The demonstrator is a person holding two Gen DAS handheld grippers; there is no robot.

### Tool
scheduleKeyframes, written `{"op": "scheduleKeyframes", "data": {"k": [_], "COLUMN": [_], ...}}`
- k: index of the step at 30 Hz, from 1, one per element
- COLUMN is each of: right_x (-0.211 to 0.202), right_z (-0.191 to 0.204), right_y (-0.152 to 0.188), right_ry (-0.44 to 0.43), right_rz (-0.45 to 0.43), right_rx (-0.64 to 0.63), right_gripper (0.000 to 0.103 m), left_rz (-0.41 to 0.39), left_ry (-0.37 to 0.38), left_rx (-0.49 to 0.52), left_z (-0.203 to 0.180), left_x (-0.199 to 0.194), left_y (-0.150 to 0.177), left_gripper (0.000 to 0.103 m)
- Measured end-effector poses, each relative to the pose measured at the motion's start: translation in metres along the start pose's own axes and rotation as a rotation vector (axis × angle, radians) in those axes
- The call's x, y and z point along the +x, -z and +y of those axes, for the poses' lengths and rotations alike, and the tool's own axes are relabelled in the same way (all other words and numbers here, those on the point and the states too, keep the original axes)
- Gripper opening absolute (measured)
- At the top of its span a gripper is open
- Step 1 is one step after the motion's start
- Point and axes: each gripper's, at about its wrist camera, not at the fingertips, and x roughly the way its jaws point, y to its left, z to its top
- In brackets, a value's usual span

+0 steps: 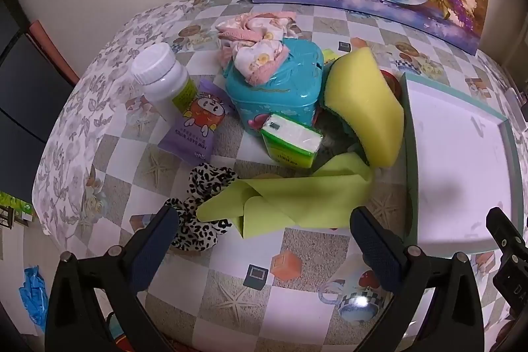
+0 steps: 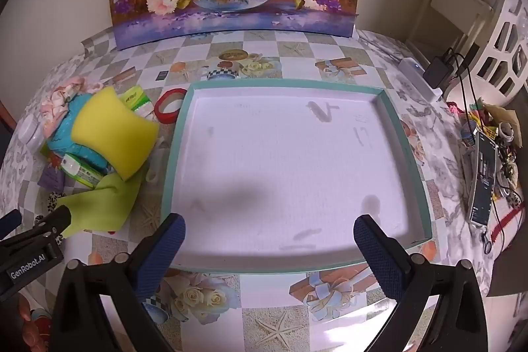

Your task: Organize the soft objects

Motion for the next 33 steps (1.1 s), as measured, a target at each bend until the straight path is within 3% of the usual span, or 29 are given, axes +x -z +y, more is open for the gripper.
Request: {"op": "scheduleKeyframes", "data": {"k": [33], "right_x": [0.0024], "right_z": [-0.0002], "right_y": [0.0018], "right_ry": [0.007], "right_rz": [0.005], "right_rx": [-0.003], "right_gripper": [0.103], "left_rz": [-0.004], "left_ry": [0.004], "left_rx": [-0.003], "left_z": [-0.0002], "left_x": [0.0002], "left_y": [0.0007], "left_gripper": [0.103]}}
